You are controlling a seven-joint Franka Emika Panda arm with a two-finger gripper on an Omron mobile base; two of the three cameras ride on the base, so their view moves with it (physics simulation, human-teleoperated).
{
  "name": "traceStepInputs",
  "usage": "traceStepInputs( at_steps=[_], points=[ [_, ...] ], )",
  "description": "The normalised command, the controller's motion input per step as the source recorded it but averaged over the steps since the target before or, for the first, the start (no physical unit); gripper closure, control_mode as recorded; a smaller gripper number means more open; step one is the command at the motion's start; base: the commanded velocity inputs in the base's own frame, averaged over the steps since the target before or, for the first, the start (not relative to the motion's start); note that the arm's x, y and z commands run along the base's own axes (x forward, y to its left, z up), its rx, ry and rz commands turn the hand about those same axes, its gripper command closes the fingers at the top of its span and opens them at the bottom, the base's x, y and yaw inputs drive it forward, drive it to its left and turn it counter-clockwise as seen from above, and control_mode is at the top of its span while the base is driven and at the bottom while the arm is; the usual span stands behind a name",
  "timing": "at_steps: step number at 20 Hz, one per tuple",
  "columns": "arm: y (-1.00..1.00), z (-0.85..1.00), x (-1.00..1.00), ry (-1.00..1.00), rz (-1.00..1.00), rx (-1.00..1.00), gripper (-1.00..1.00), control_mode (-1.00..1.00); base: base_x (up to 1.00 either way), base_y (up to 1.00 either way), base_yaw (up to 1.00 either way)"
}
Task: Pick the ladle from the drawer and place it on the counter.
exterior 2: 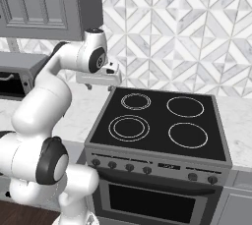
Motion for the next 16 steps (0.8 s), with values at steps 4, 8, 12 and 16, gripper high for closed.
traceStepInputs(
  at_steps=[4,8,12,16],
  points=[
    [0.10,-0.07,0.00,0.01,0.00,0.00,-1.00,-1.00,0.00,0.00,0.00],
    [0.00,0.00,0.00,0.00,0.00,0.00,-1.00,-1.00,0.00,0.00,0.00],
    [0.00,0.00,0.00,0.00,0.00,0.00,-1.00,1.00,0.00,-0.01,0.00],
    [0.00,0.00,0.00,0.00,0.00,0.00,-1.00,1.00,0.16,-0.52,0.00]
  ],
)
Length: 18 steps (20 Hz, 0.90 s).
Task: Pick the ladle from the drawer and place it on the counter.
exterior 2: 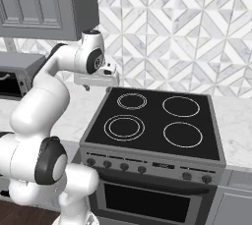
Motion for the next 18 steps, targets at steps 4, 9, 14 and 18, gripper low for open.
traceStepInputs(
  at_steps=[4,9,14,18],
  points=[
    [0.00,0.00,0.00,0.00,0.00,0.00,-1.00,1.00,0.21,-0.78,0.02],
    [0.00,0.00,0.00,0.00,0.00,0.00,-1.00,1.00,0.45,-0.13,0.00],
    [0.00,0.00,0.00,0.00,0.00,0.00,-1.00,1.00,0.48,0.00,0.00],
    [0.00,0.00,0.00,0.00,0.00,0.00,-1.00,1.00,0.04,0.00,0.00]
  ],
)
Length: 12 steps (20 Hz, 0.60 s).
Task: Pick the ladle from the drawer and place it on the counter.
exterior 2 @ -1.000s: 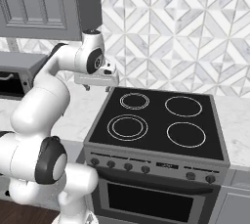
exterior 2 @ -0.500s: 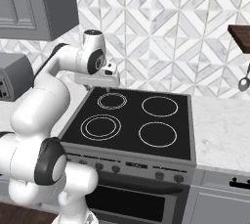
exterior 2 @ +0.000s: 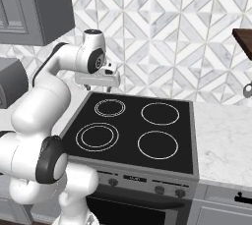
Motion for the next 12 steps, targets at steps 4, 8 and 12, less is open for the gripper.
traceStepInputs(
  at_steps=[4,8,12],
  points=[
    [0.00,0.00,0.00,0.00,0.00,0.00,-1.00,1.00,0.00,0.00,0.00],
    [0.00,0.00,0.00,0.00,0.00,0.00,-1.00,1.00,-0.04,0.14,0.00],
    [0.95,-0.30,-0.49,0.00,0.00,-0.04,-1.00,-1.00,0.00,0.00,0.00]
  ],
)
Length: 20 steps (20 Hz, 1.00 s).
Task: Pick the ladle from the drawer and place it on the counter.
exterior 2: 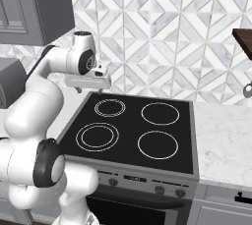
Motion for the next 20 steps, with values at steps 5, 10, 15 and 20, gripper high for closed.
traceStepInputs(
  at_steps=[5,10,15,20],
  points=[
    [1.00,-0.34,-0.78,0.00,0.00,-0.03,-1.00,-1.00,0.00,0.00,0.00],
    [1.00,-0.11,-0.48,0.05,0.00,0.00,-1.00,-1.00,0.00,0.00,0.00],
    [0.86,-0.20,-0.39,0.05,0.00,0.00,-1.00,-1.00,0.00,0.00,0.00],
    [0.96,-0.33,-0.41,0.03,0.00,-0.02,-1.00,-1.00,0.00,0.00,0.00]
  ],
)
